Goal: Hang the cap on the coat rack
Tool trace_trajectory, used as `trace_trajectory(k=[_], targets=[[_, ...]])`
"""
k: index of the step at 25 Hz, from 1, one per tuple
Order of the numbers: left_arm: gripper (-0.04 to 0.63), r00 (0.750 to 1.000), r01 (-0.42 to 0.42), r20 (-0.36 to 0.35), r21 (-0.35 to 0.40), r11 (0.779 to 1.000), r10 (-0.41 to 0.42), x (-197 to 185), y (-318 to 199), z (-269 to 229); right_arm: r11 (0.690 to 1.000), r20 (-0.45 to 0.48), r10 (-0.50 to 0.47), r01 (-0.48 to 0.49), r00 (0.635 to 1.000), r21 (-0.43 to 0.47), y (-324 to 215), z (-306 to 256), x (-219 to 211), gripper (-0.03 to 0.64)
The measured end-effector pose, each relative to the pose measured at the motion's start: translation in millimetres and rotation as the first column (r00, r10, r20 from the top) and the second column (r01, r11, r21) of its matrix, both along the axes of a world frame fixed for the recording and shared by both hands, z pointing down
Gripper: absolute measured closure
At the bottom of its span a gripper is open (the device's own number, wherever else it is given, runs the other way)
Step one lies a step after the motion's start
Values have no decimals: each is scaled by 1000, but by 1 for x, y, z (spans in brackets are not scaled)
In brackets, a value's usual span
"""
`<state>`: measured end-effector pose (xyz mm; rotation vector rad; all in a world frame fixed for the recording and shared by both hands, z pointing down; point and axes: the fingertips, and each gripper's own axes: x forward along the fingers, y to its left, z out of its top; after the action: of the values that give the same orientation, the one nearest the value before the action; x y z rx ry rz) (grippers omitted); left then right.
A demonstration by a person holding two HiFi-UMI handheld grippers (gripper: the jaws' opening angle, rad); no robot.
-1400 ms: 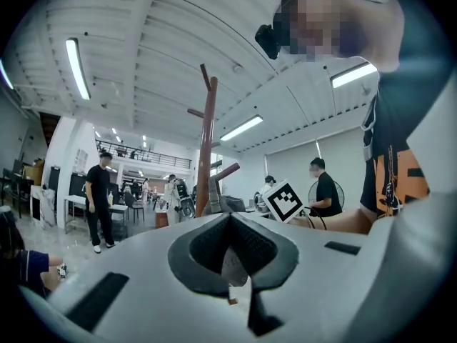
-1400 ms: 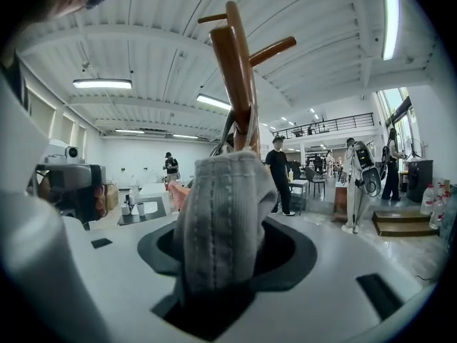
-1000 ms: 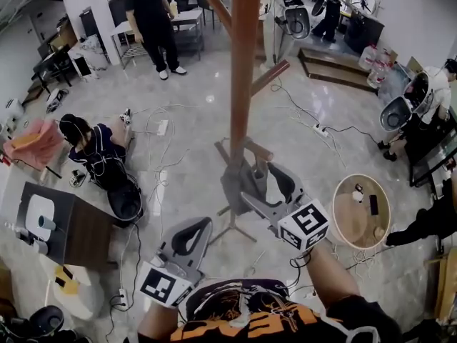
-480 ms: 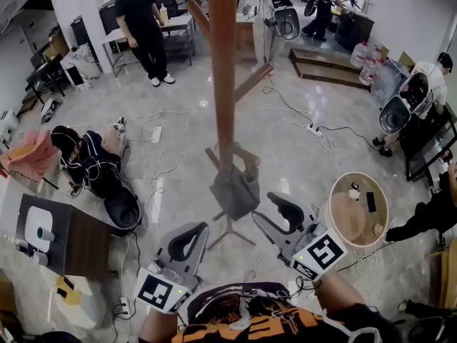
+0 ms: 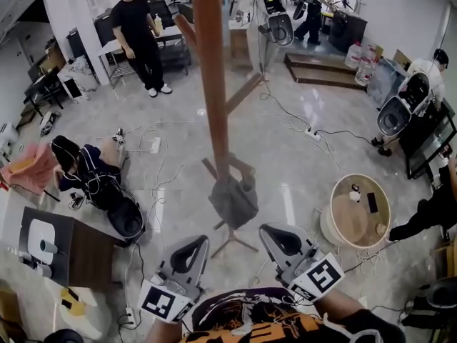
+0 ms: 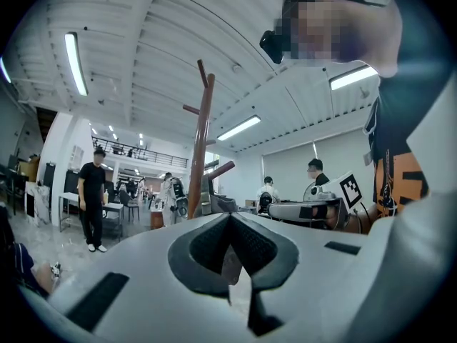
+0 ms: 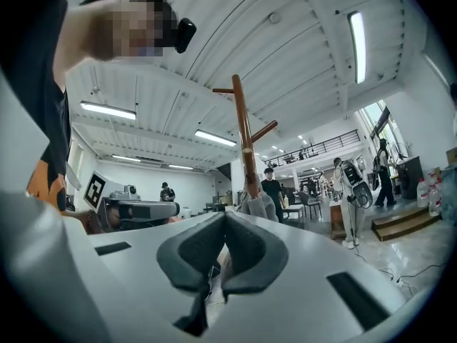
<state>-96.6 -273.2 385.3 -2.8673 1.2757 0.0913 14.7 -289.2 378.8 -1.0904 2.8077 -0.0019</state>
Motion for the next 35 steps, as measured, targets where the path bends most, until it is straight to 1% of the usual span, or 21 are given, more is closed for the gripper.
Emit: trace_trajectory(k=[2,5,6,10,16,22,26,31,35], targets=[[574,1000,-2,10,5,1000,2,-1,0,0,1000,10,14,-14,1000,10,-1,-5,-2,602],[574,999,-1,-35,-4,1000,1,4,6,-1,1000,3,22,-22,1000,-10,9,3,-4,602],[574,999,-1,-40,-8,1000,0,5,7,1,1000,-2,18,-18,1000,-19,12,8,-4,602],[574,1000,3,-31,-17,1000,-3,9,7,4,1000,-7,8,-8,1000,-29,13,14,-2,602],[574,1000,-3,-31,1,1000,3,15,5,-3,1000,-29,-6,6,1000,7,9,7,-8,603],[574,1000,5,-15,6,1000,-5,21,8,-4,1000,-41,-28,29,999,13,8,10,-9,603],[574,1000,16,-17,7,1000,-16,23,10,-4,999,-52,-44,45,998,22,8,10,-9,603],[574,1000,10,-25,13,1000,-10,32,12,-6,998,-62,-55,57,997,33,8,7,-5,603],[574,1000,6,-23,12,1000,-6,31,8,-6,998,-69,-63,65,996,26,5,8,-8,603]])
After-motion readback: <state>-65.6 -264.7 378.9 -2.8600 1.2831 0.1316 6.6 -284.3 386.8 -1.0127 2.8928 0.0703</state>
